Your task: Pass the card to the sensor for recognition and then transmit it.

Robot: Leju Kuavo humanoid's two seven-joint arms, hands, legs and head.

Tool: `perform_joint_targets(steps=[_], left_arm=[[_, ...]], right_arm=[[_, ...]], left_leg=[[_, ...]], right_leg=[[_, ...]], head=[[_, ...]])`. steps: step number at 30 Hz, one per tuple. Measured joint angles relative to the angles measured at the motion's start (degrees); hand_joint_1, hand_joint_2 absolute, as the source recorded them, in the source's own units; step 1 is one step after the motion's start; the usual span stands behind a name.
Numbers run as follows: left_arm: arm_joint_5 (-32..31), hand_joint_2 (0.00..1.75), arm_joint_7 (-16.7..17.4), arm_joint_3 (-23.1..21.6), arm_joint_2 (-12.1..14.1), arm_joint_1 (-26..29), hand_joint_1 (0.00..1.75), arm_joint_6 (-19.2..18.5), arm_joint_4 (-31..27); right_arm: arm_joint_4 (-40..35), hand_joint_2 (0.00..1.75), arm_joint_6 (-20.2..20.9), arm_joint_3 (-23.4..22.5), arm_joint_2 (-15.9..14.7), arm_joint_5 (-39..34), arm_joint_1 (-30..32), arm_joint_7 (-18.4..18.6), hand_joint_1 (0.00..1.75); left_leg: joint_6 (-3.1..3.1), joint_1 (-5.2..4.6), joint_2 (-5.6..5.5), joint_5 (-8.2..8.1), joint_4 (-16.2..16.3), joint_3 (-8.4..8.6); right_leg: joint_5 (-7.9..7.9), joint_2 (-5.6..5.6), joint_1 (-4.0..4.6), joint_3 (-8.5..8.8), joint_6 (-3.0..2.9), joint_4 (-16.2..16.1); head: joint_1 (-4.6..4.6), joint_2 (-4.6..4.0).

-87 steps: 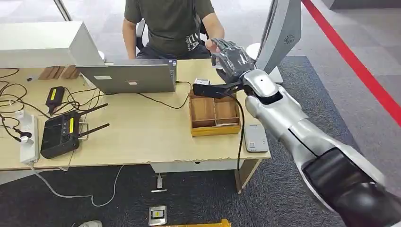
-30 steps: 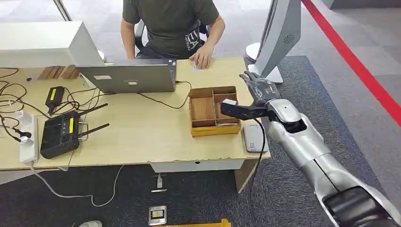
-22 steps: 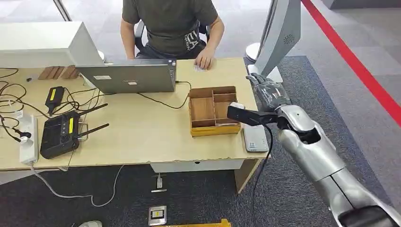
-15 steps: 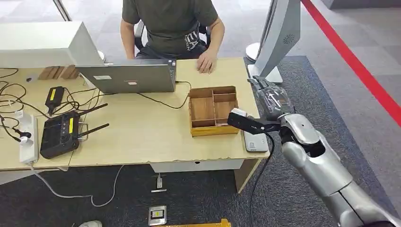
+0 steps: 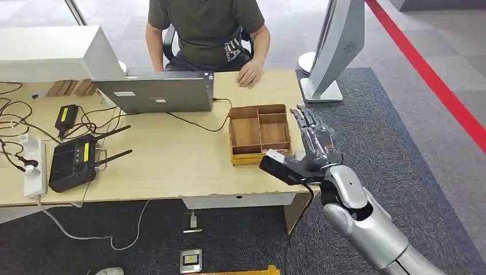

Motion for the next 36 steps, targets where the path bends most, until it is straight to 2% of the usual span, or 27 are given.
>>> perform_joint_targets(steps=[4,7,21,36], left_arm=[[0.2,0.00,-0.3,0.1,-0.2,0.0,0.00,0.5,0.0],[0.2,0.00,-0.3,0.3,-0.4,0.0,0.00,0.6,0.0],[0.3,0.00,0.1,0.5,-1.0,0.0,0.00,0.9,0.0],[0.6,0.00,1.0,1.0,-1.3,0.1,0.00,1.7,0.0]], right_arm=[[2.1,1.75,-5.2,0.2,2.4,2.8,1.2,-0.1,0.00],[4.2,1.75,-6.8,0.2,4.0,3.7,2.0,-0.1,0.00],[13.8,1.75,-8.7,-0.3,10.5,7.0,2.2,-2.9,0.00],[19.4,1.75,-9.2,-0.7,13.5,8.9,0.7,-4.1,0.00]], left_leg=[[0.00,0.00,0.00,0.00,0.0,0.01],[0.00,0.00,0.00,0.00,0.0,0.00],[0.00,0.00,0.00,0.00,0.0,0.01],[0.00,0.00,0.00,0.00,0.0,0.02]], right_leg=[[0.00,0.00,0.00,0.00,0.00,0.0],[0.00,0.00,0.00,0.00,0.00,0.0],[0.00,0.00,0.00,0.00,0.00,0.0],[0.00,0.00,0.00,-0.01,-0.01,0.0]], head=[[0.00,0.00],[0.02,0.00],[0.02,0.00],[0.00,0.00]])
